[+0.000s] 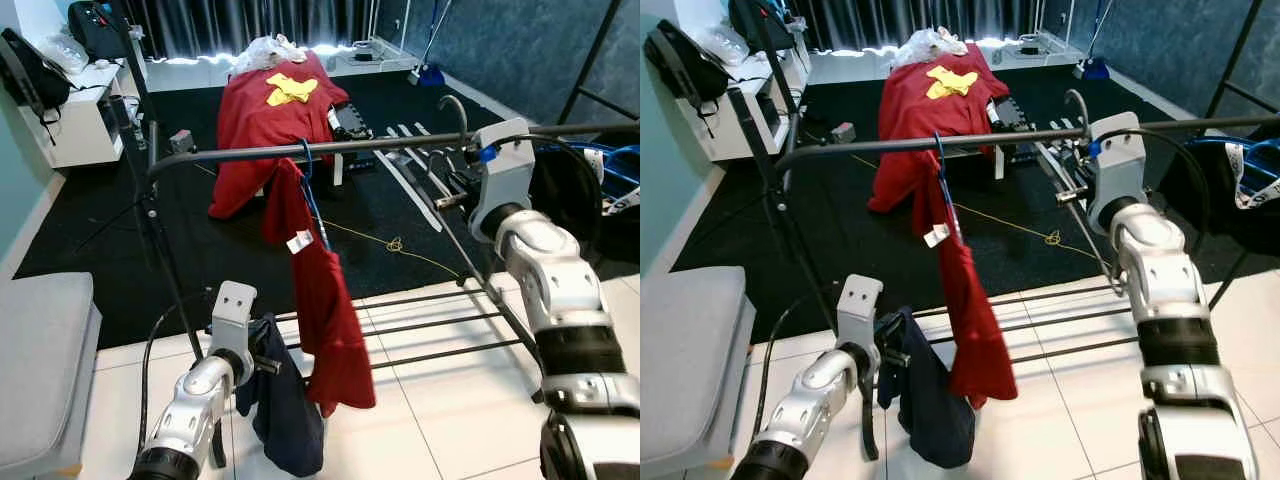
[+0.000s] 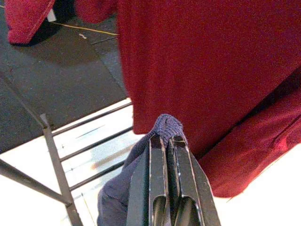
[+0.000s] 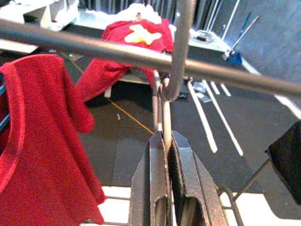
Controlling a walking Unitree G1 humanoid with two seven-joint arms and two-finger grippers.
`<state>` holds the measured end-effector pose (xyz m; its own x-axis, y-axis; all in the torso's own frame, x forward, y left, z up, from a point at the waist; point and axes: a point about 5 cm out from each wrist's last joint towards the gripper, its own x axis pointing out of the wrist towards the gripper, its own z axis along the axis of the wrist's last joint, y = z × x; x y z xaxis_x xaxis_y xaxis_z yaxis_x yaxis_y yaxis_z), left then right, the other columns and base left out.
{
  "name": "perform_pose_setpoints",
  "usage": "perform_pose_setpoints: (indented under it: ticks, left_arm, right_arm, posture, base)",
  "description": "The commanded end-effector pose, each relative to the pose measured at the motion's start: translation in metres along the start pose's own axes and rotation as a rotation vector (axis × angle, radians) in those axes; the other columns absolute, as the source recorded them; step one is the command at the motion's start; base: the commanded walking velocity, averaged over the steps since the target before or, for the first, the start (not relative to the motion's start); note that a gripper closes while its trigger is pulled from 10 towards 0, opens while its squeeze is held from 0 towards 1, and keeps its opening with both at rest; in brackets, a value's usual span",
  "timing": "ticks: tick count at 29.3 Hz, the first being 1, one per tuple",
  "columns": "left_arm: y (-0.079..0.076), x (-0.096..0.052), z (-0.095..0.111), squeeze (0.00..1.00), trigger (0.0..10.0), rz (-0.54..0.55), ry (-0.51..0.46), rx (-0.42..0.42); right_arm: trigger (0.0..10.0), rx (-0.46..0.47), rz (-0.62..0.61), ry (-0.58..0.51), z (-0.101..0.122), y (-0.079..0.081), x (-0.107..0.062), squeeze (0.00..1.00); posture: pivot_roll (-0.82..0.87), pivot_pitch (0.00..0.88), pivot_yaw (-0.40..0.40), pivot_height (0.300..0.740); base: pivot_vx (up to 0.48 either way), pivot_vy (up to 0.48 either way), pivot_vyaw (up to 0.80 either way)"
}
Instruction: Hang hanger
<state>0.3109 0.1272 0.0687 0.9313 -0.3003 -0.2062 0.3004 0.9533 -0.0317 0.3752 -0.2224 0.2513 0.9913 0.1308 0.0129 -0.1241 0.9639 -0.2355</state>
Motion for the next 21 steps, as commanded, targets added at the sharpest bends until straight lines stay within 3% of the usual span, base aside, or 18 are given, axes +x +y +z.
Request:
perform_pose_setpoints:
  ticks: [1, 11, 18, 21]
  left_arm:
    - [0.002, -0.001, 0.004, 0.00, 10.0, -0.008, -0.018, 0.041]
    - [0.005, -0.012, 0.015, 0.00, 10.0, -0.062, -0.102, 0.046]
    - [0.006, -0.016, 0.016, 0.00, 10.0, -0.070, -0.112, 0.062]
    - [0.008, -0.027, 0.015, 0.00, 10.0, -0.070, -0.116, 0.090]
  right_arm:
    - [10.0, 0.013, 0.008, 0.011, -0.004, -0.003, 0.004, 0.00]
    - [10.0, 0.114, 0.007, 0.105, -0.023, -0.020, 0.020, 0.00]
    - [10.0, 0.144, 0.025, 0.105, -0.020, -0.021, 0.023, 0.00]
    - [10.0, 0.147, 0.026, 0.094, -0.015, -0.022, 0.026, 0.00]
  posture:
    - [0.00, 0.053, 0.016, 0.740]
    - [0.04, 0.073, -0.008, 0.740]
    - [0.06, 0.093, -0.015, 0.740]
    - [0.11, 0.136, -0.005, 0.740]
  base:
    - [0.000, 0.000, 0.00]
    - [0.000, 0.000, 0.00]
    - [0.000, 0.000, 0.00]
    - [0.000, 0.000, 0.00]
